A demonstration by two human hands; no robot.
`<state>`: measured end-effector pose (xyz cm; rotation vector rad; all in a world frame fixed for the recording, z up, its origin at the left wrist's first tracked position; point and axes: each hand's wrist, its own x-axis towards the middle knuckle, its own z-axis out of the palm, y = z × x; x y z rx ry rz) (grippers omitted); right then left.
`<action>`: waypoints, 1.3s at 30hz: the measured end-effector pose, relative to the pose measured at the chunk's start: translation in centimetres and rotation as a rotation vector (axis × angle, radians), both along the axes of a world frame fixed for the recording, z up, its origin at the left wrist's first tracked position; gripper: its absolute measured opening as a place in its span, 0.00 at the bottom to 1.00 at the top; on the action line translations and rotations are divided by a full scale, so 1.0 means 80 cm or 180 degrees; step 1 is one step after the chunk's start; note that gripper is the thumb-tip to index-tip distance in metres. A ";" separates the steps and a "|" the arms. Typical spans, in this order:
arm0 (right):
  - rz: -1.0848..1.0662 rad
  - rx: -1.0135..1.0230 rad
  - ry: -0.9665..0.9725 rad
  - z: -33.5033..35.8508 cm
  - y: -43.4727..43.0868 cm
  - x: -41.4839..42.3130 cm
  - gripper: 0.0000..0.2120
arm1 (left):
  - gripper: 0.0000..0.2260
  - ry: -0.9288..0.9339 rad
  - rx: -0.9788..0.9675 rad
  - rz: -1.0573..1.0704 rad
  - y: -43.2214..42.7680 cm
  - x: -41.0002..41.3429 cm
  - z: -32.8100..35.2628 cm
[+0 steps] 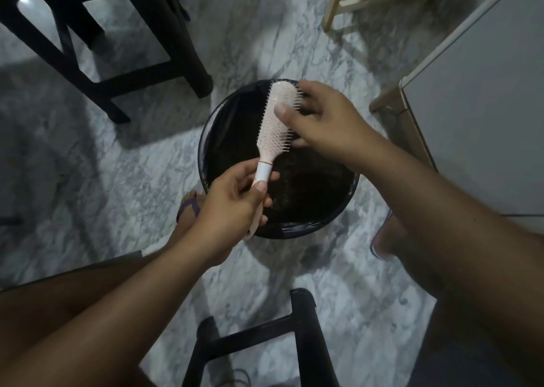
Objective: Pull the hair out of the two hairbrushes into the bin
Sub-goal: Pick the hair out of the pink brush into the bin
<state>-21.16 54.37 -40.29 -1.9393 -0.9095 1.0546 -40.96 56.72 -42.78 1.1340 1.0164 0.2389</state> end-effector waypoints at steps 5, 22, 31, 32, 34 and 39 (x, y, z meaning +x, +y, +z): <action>-0.0132 -0.0054 -0.0849 0.006 0.006 0.002 0.20 | 0.16 0.0081 0.0278 -0.0245 -0.006 -0.001 0.001; 0.0240 -0.0055 -0.2010 0.005 0.006 0.012 0.07 | 0.15 0.0121 0.0231 -0.0268 -0.014 -0.005 -0.002; -0.0288 0.0504 -0.1001 0.039 0.001 0.049 0.06 | 0.14 -0.0012 -0.0131 0.0094 -0.005 -0.005 -0.006; 0.0007 0.0114 -0.1166 0.029 -0.003 0.046 0.07 | 0.14 -0.0023 -0.0096 0.0141 -0.003 -0.004 -0.006; 0.0591 -0.0666 -0.1405 0.006 -0.012 0.038 0.07 | 0.14 -0.0018 -0.0001 0.0193 0.001 -0.002 -0.006; 0.0003 0.0590 -0.1383 0.011 -0.004 0.012 0.09 | 0.13 -0.0023 0.0032 0.0160 0.002 -0.001 -0.002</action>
